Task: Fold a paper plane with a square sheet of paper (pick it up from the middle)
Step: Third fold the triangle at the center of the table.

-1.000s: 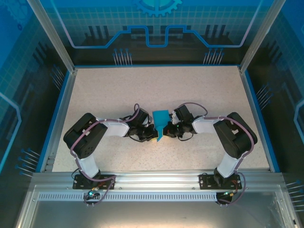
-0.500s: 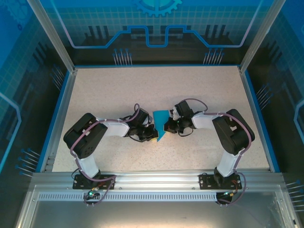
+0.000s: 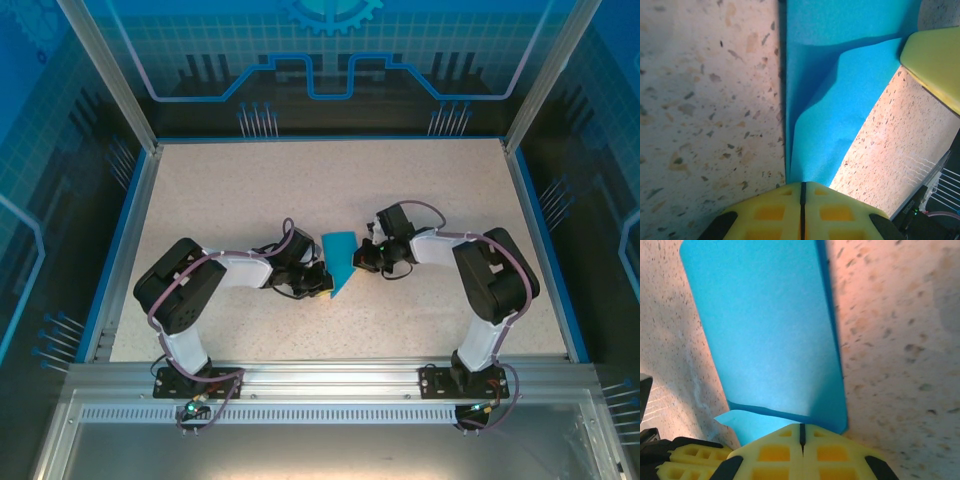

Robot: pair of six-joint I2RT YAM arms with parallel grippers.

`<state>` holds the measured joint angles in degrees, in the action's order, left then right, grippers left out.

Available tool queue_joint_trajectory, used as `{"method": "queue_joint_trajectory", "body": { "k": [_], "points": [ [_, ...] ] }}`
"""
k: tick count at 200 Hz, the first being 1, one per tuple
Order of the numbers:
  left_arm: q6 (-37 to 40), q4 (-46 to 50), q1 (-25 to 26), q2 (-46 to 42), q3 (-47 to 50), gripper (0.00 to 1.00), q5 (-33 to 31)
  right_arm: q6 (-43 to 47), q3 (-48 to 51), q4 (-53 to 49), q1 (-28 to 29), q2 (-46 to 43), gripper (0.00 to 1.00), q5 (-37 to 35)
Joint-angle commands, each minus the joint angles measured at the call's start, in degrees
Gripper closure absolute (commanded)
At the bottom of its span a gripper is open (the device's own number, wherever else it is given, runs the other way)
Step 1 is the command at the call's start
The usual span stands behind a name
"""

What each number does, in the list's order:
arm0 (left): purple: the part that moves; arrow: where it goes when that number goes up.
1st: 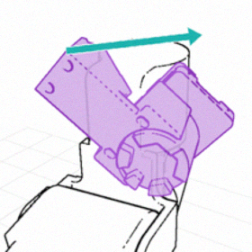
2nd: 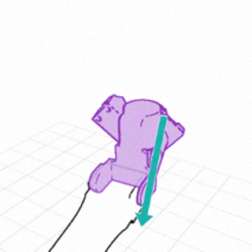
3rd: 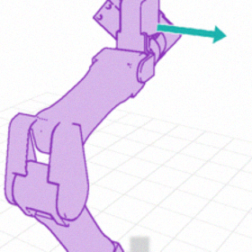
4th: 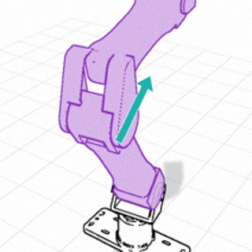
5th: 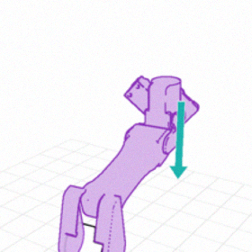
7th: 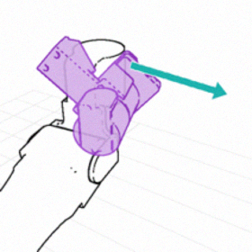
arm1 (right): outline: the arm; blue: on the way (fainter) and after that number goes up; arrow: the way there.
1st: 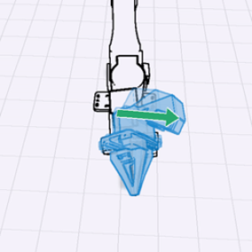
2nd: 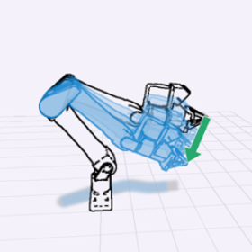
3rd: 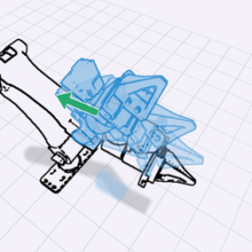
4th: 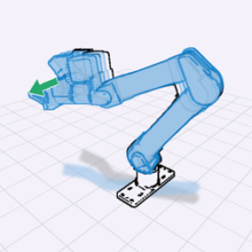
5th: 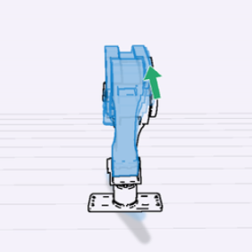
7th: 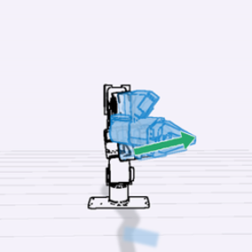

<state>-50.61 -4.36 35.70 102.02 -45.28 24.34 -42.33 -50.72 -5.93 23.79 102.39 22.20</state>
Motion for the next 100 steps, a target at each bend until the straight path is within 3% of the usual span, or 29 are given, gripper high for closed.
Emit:
{"method": "queue_joint_trajectory", "body": {
  "k": [1,45,100],
  "points": [
    [1.3,6.39,0.71,1.63,1.24,0.89,-4.05,0.85,-0.04,-0.57,-0.75,1.9,1.0,-1.17],
    [1.28,6.48,0.77,1.34,1.4,0.89,-4.01,0.83,-0.69,-1.34,-1.49,1.8,1.0,-2.02],
    [1.13,6.72,0.76,1.23,0.94,0.89,-4.04,1.61,-0.08,-1.71,0.84,-6.9,1.0,-1.11]
  ]
}}
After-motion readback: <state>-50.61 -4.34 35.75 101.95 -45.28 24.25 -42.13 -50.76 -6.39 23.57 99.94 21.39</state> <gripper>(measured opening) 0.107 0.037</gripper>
